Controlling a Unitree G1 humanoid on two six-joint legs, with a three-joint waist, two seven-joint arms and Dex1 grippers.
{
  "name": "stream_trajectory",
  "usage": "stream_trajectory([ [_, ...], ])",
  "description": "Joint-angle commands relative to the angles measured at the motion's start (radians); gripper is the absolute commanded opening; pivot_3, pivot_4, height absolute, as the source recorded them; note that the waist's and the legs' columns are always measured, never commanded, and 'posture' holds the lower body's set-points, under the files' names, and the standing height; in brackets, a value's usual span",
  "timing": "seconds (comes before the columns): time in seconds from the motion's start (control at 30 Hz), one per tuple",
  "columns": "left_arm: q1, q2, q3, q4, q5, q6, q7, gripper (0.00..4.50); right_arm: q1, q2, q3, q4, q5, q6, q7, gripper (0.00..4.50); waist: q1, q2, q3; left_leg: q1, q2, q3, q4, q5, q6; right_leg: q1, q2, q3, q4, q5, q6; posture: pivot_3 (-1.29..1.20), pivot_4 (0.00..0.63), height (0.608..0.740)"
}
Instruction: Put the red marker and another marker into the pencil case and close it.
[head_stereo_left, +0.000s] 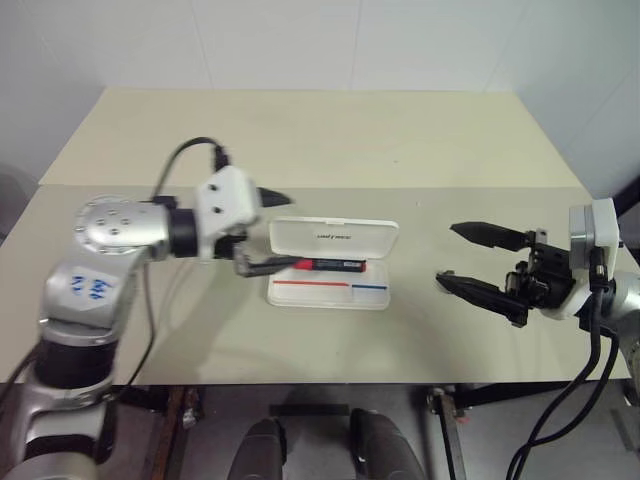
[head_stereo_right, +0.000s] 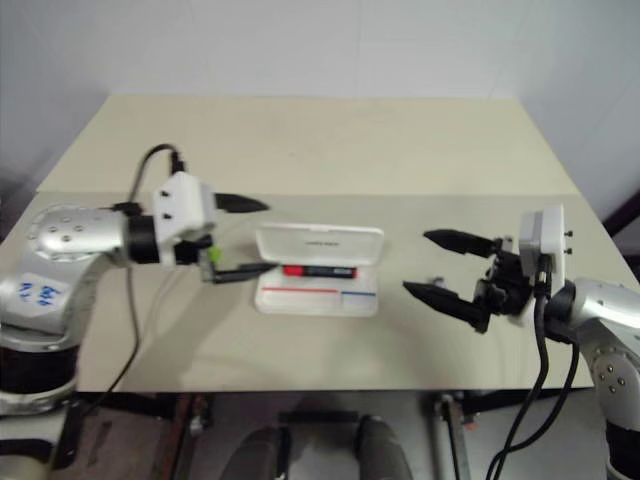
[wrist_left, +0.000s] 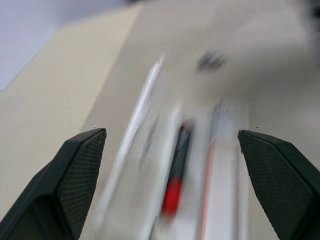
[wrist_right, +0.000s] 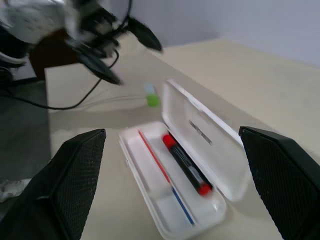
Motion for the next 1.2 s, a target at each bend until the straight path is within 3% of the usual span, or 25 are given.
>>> stream_trajectory([
  [0.03, 0.038, 0.043, 0.098, 0.075, 0.089, 0.018, 0.159, 4.48, -0.036, 0.01, 0.018, -0.013, 0.013, -0.005, -0.009, 4.5, -0.004, -0.001, 0.0, 0.0, 0.0, 0.0, 0.0, 0.0, 0.0, 0.0, 0.0, 0.0, 0.0, 0.0, 0.0, 0.0, 0.15, 0.74],
  [0.13, 0.086, 0.061, 0.123, 0.109, 0.139, 0.07, 0.259, 4.48, -0.051, 0.009, 0.038, 0.028, -0.015, -0.023, 0.013, 4.5, -0.004, -0.001, 0.0, 0.0, 0.0, 0.0, 0.0, 0.0, 0.0, 0.0, 0.0, 0.0, 0.0, 0.0, 0.0, 0.0, 0.15, 0.74],
  [0.27, 0.115, -0.002, 0.137, 0.1, 0.15, 0.206, 0.387, 4.48, -0.072, 0.008, 0.054, 0.066, -0.039, -0.037, 0.035, 4.5, 0.0, -0.001, 0.0, -0.001, 0.0, -0.001, 0.0, -0.001, -0.001, 0.0, -0.001, 0.0, 0.0, 0.003, 0.006, 0.0, 0.15, 0.74],
  [0.3, 0.132, -0.004, 0.129, 0.09, 0.142, 0.165, 0.376, 4.48, -0.077, 0.008, 0.058, 0.073, -0.042, -0.038, 0.038, 4.5, -0.001, -0.002, 0.0, -0.001, 0.0, -0.001, -0.001, -0.001, -0.001, 0.0, -0.001, 0.0, 0.0, 0.005, 0.009, 0.0, 0.15, 0.74],
  [0.43, 0.224, 0.059, 0.106, 0.081, 0.094, -0.024, 0.225, 4.48, -0.094, 0.011, 0.072, 0.09, -0.054, -0.042, 0.048, 4.5, -0.005, -0.002, 0.0, -0.002, 0.001, -0.001, -0.003, -0.002, -0.002, -0.002, -0.001, -0.001, 0.0, 0.007, 0.013, 0.0, 0.15, 0.74],
  [0.57, 0.224, 0.189, 0.11, 0.239, 0.035, -0.217, -0.021, 4.48, -0.108, 0.022, 0.091, 0.105, -0.071, -0.048, 0.054, 4.5, -0.006, -0.001, 0.0, -0.001, 0.004, 0.001, -0.004, -0.004, -0.004, -0.004, 0.0, -0.003, 0.001, -0.001, -0.003, 0.0, 0.15, 0.74],
  [0.7, 0.116, 0.272, 0.028, 0.472, 0.066, -0.371, -0.168, 4.48, -0.116, 0.032, 0.102, 0.115, -0.085, -0.054, 0.058, 4.5, -0.005, -0.001, 0.0, 0.0, 0.006, 0.003, -0.005, -0.004, -0.004, -0.004, 0.002, -0.004, 0.001, -0.003, -0.008, 0.0, 0.15, 0.74],
  [0.83, -0.066, 0.283, -0.096, 0.701, 0.138, -0.44, -0.282, 4.48, -0.117, 0.037, 0.1, 0.119, -0.092, -0.058, 0.063, 4.5, 0.001, -0.001, 0.0, -0.001, 0.006, 0.004, -0.002, -0.004, -0.004, -0.004, 0.002, -0.003, 0.0, -0.002, -0.007, 0.0, 0.15, 0.74],
  [1.2, -0.513, 0.166, -0.343, 1.287, 0.369, -0.625, -0.444, 4.48, -0.099, 0.051, 0.098, 0.114, -0.107, -0.077, 0.056, 4.5, -0.001, -0.001, 0.0, -0.003, 0.007, 0.006, -0.001, -0.006, -0.001, -0.006, 0.005, -0.002, 0.002, 0.006, 0.009, 0.0, 0.15, 0.74],
])
